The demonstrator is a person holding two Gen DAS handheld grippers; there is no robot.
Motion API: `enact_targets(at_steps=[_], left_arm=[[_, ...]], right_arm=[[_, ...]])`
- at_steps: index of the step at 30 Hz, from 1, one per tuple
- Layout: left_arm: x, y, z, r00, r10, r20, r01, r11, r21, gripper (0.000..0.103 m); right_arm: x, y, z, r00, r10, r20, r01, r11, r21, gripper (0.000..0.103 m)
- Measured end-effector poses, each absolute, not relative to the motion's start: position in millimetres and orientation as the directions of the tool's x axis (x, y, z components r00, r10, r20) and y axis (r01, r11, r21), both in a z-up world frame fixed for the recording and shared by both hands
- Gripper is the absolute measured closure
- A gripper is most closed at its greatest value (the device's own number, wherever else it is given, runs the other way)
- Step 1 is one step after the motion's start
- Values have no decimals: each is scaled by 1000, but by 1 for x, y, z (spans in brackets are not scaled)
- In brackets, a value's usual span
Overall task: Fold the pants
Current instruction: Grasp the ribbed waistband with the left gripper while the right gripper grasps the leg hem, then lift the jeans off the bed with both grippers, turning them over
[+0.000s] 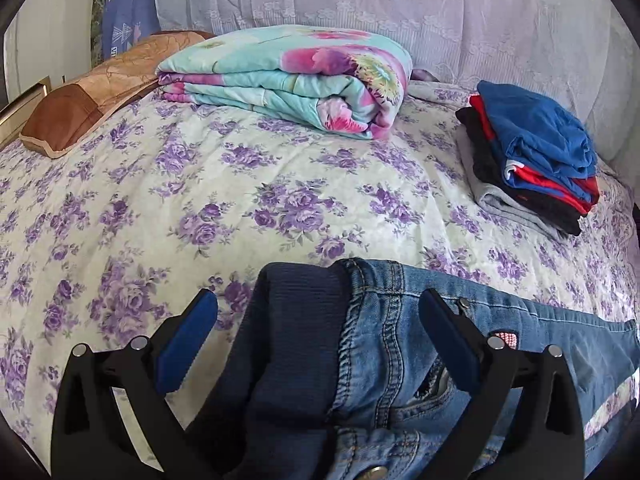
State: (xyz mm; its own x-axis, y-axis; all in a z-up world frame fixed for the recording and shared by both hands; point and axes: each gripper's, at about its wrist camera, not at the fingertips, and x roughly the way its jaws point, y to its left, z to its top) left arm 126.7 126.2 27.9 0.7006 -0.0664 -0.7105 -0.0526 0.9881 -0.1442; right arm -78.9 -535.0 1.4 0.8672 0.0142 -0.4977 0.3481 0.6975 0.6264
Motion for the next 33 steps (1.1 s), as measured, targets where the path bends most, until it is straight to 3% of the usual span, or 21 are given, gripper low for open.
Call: enact_targets(at_steps=[3,6,10,12,18,24,33], left_arm=[[114,125,36,709,-25,-704,-29,997,-65,5],[107,129,31,699,36,-714,-26,999,25,5],[97,154,9,632,-6,-775,-59,997,-56,5],[84,165,7,650,-17,-760,-82,992,-93,5],[71,189,-2,608,-116,-785,-95,971,-218,4],[70,172,22,649,-31,-760,-79,991,-109,5],[128,139,36,655,-98,-749,37,994,-99,5]], right_arm=[[-79,-510,14,888,63,-455,265,740,618,29],[-63,-473,22,880,164,-446,154,790,593,23],[-37,-421,27,845,311,-434,10,804,595,18],[-27,-401,26,822,368,-435,-39,799,600,16],[-9,-358,15,763,444,-469,-110,805,584,16],[-8,-348,12,749,447,-490,-118,817,565,15],[39,-315,30,697,511,-503,-254,832,493,15]])
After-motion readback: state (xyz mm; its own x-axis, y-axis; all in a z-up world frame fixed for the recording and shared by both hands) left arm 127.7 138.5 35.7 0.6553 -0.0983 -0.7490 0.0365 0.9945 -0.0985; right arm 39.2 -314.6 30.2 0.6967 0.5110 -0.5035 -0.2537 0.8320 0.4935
